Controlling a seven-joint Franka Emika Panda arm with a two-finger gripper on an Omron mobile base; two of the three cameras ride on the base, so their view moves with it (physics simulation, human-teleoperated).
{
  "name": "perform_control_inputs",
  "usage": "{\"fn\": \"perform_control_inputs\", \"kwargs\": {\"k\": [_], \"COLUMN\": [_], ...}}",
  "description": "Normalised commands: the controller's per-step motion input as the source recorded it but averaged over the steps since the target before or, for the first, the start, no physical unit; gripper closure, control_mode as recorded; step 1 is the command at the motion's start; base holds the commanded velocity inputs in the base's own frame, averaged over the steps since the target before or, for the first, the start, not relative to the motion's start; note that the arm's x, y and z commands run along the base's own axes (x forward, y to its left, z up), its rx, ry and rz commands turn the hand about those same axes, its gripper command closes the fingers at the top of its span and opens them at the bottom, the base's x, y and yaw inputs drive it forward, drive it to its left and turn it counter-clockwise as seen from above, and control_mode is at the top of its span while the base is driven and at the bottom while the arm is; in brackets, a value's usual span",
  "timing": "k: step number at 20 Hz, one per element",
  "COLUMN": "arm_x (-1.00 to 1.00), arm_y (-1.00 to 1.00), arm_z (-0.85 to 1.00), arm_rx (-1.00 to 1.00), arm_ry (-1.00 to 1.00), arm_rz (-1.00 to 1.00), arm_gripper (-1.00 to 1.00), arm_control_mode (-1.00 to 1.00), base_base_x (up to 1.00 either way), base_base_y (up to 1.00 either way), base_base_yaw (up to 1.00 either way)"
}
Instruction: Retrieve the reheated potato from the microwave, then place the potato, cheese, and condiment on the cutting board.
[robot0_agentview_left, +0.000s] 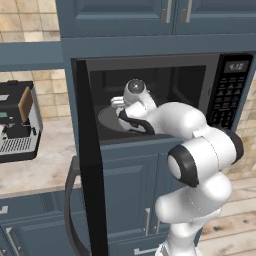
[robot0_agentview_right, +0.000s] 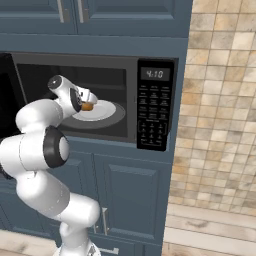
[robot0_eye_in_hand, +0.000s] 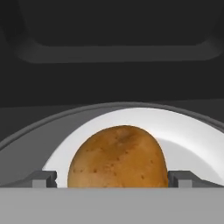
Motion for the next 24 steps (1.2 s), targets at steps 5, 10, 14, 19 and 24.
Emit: {"fn": "perform_control_inputs", "kwargs": {"k": [5,10,14,19,24], "arm_x": [0.04,-0.03,-0.05,0.00,0.00], "arm_y": [0.00,0.00,-0.03,-0.01,-0.03], "arm_z": [-0.23,-0.36,-0.38,-0.34,-0.34], "arm_rx": [0.00,-0.05,-0.06,-0.02,0.00], "arm_ry": [0.05,0.08,0.06,0.00,0.00], "arm_rz": [0.00,0.00,0.00,0.00,0.00], "arm_gripper": [-1.00,-1.00,-1.00,-1.00,-1.00], "arm_control_mode": [-1.00,-1.00,-1.00,-1.00,-1.00], "base_base_x": [0.00,0.00,0.00,0.00,0.00], "base_base_y": [0.00,0.00,0.00,0.00,0.00], "base_base_yaw": [0.00,0.00,0.00,0.00,0.00]}}
